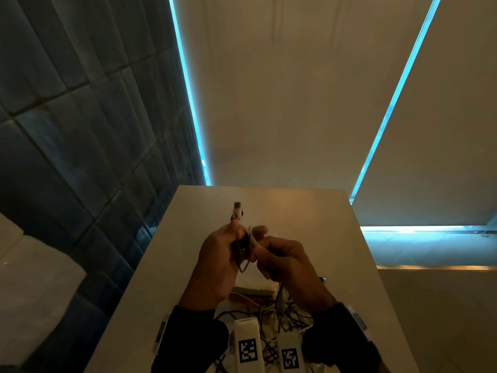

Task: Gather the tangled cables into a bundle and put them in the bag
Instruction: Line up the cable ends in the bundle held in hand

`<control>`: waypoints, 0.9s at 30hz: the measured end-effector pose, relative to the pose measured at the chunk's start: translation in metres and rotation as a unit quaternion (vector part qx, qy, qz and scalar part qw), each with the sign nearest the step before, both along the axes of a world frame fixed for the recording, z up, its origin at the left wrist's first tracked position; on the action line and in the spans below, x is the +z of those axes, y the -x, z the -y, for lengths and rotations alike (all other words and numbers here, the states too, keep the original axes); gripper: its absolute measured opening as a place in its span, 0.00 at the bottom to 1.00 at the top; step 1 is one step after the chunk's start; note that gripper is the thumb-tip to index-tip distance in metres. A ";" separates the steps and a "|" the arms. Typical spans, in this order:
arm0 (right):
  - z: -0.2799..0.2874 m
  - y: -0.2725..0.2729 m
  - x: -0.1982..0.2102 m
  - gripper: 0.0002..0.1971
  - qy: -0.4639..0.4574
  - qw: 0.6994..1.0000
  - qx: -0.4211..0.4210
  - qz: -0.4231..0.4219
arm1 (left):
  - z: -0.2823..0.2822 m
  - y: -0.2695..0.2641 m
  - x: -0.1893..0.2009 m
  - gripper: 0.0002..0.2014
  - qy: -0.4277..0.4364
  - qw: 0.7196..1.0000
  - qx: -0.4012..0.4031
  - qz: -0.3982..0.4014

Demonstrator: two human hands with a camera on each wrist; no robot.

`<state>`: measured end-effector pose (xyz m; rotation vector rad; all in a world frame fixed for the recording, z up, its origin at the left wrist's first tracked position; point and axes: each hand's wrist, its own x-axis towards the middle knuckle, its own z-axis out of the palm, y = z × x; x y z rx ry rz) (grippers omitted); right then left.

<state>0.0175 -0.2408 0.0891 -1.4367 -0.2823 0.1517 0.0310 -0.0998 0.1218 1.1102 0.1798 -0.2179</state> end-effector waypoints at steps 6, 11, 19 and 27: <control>0.005 0.005 -0.023 0.16 0.042 0.997 0.031 -0.054 | -0.004 -0.006 0.005 0.18 0.150 0.986 0.063 0.042; 0.009 0.001 -0.032 0.16 0.066 0.995 0.031 -0.066 | -0.003 -0.006 0.002 0.18 0.115 0.989 0.068 0.068; 0.036 -0.002 -0.041 0.18 0.142 0.990 -0.011 -0.017 | -0.005 -0.008 0.001 0.18 0.085 0.991 0.066 0.077; 0.090 0.000 -0.045 0.17 0.274 0.944 -0.164 0.085 | -0.005 -0.010 -0.005 0.19 -0.012 0.998 0.002 0.066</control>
